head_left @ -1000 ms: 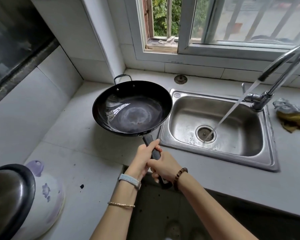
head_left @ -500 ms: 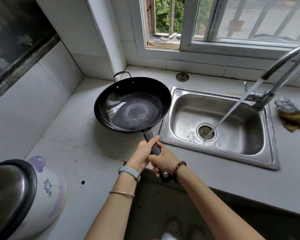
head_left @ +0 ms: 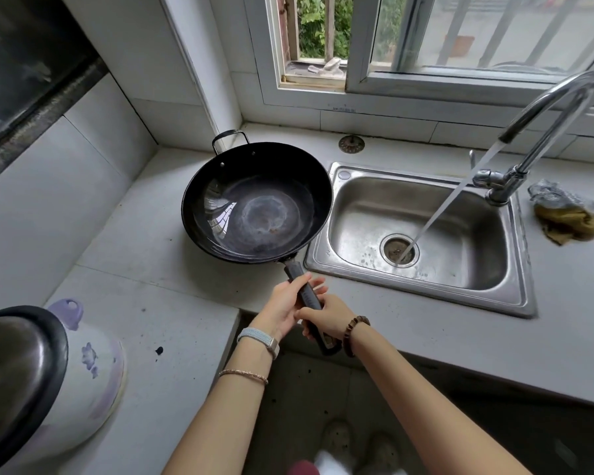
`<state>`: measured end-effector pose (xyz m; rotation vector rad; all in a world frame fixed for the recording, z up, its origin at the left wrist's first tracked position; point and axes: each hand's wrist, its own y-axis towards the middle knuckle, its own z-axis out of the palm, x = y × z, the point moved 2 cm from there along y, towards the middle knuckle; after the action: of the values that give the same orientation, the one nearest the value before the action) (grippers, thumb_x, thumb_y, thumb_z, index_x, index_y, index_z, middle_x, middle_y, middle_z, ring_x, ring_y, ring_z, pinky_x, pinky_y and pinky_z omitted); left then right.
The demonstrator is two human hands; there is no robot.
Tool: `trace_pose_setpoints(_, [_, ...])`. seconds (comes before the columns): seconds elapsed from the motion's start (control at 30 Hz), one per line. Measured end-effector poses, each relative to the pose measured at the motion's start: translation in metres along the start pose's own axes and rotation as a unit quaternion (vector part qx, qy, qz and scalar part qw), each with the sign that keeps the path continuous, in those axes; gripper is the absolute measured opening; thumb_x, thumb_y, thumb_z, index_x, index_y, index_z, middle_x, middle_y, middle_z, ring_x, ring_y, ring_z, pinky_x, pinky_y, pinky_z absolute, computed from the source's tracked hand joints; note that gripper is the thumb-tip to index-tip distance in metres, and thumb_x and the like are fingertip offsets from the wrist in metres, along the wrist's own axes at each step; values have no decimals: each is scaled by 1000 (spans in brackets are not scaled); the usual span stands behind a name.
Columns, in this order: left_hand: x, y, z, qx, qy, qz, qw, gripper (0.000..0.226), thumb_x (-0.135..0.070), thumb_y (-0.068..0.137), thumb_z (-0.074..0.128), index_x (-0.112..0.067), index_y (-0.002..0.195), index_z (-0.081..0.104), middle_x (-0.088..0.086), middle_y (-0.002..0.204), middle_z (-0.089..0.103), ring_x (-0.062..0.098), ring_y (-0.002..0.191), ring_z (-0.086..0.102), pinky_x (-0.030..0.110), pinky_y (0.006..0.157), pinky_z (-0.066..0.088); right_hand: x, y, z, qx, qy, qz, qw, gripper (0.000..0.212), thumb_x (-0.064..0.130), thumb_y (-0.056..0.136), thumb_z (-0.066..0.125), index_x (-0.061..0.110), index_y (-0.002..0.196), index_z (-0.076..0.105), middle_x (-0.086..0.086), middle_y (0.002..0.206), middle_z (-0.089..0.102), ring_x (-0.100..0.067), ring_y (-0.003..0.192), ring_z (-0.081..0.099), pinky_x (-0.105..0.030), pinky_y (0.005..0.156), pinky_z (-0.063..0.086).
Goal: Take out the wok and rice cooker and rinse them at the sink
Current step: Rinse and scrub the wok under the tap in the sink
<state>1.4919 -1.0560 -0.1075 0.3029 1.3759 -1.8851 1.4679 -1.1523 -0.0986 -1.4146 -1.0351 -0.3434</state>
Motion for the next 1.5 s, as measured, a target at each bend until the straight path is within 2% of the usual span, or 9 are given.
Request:
trace_pose_setpoints(0.23, [12,-9,-10,-26,49,23,998,32,-9,100,47,10,125,52,18,112,67,25,89,67,31,65,59,-15,-7,-5,-21,36,-21,999,13,13,87,63,6,96,57,-4,73,63,-14,57,61,-20,55,53])
trace_pose_setpoints(0.37, [13,-25,-12,-51,84,62,993,11,-5,99,47,-8,107,53,12,97,67,17,82,68,29,70,56,-23,-9,-11,-54,12,-8,998,32,28,83,69,7,105,60,-5,86,69,-19,71,67,-34,70,57])
trace_pose_setpoints(0.43, [12,-32,-16,-63,112,93,987,20,-6,98,49,-8,118,50,13,107,65,16,90,68,28,77,56,-24,-14,-20,-102,-6,-23,995,33,32,84,68,13,109,59,-1,92,66,-17,81,65,-30,72,56])
trace_pose_setpoints(0.57, [-4,-48,-14,-106,271,232,928,25,-12,94,58,-20,118,58,2,120,63,12,110,60,33,97,50,-15,-42,-55,-210,46,-126,968,30,28,87,66,17,113,57,6,100,63,-10,92,61,-16,75,49])
trace_pose_setpoints(0.63, [-17,-63,0,-100,318,305,892,26,-13,93,59,-24,116,59,-4,118,63,8,112,58,23,96,46,-8,-61,-78,-253,61,-184,948,30,25,89,65,17,117,56,6,106,62,-5,95,60,-8,73,45])
trace_pose_setpoints(0.7, [-28,-75,18,-84,341,350,868,28,-14,94,58,-21,121,59,-4,120,62,4,114,56,15,93,43,-5,-78,-102,-293,74,-224,926,29,23,89,64,19,117,56,5,109,62,-3,95,60,-9,75,47])
trace_pose_setpoints(0.87, [-37,-82,73,-48,379,408,829,32,-20,95,57,-23,126,58,-5,124,60,4,118,54,23,102,43,-10,-108,-162,-367,88,-266,887,25,23,90,64,22,114,57,4,110,64,-7,98,62,-21,84,52])
trace_pose_setpoints(1.17, [-18,-53,186,-30,358,438,824,25,-17,95,57,-22,119,61,-6,120,64,6,114,58,33,104,45,-41,-100,-279,-397,50,-250,882,29,21,88,64,22,117,58,7,113,63,-9,101,61,-27,88,50])
trace_pose_setpoints(1.5, [-6,-8,246,-74,363,433,822,24,-11,95,55,-24,115,61,-13,116,64,5,112,59,37,106,44,-37,-6,-394,-345,-166,-242,892,37,15,88,59,12,125,56,-3,127,55,-17,119,49,-27,103,38])
